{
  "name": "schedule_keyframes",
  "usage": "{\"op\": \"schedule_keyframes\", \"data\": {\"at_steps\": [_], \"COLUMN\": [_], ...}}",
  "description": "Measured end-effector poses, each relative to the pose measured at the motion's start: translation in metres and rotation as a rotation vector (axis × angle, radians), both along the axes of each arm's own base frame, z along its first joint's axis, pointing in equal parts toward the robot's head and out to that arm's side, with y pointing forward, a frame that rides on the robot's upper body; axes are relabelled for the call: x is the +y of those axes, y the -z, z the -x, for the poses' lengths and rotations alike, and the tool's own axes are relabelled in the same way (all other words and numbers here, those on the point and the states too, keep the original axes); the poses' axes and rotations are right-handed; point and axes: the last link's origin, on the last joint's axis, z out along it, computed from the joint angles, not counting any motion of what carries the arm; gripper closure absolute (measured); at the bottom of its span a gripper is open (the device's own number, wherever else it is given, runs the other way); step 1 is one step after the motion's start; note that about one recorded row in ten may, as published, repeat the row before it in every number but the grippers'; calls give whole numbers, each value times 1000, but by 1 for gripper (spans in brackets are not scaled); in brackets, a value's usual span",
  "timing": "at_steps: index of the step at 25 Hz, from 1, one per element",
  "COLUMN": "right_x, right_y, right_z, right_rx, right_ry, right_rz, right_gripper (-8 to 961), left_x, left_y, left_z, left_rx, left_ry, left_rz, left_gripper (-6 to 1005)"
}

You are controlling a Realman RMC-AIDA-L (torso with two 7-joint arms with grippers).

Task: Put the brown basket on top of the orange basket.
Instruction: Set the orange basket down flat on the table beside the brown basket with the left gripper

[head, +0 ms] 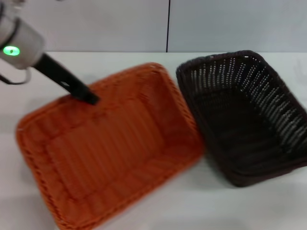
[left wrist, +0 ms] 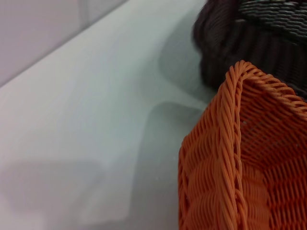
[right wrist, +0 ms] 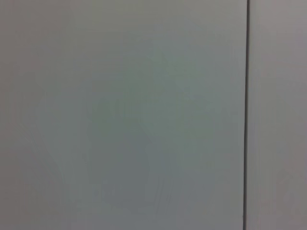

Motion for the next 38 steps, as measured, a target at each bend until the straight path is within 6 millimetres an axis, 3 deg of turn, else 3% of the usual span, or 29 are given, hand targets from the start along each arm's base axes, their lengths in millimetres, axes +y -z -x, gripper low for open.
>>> {"op": "schedule_keyframes", "data": {"at_steps": [8, 15, 23, 38], "right_x": [-1, -1, 0, 4], "right_y": [1, 2, 2, 1], "right_z": [-1, -1, 1, 5], "right_rx": [3, 6, 7, 6], "right_ry": [2, 6, 1, -10], "right_rz": [1, 2, 1, 0], "right_gripper": [258, 258, 259, 259], "left_x": [1, -2, -3, -1], "left_y": [39, 53, 54, 50], "left_z": [-29, -45, -47, -25], "left_rx": [-79, -165, -183, -81], "left_ry": [107, 169, 169, 100], "left_rz": [105, 160, 171, 131], "left_gripper": [828, 806, 772, 707]}}
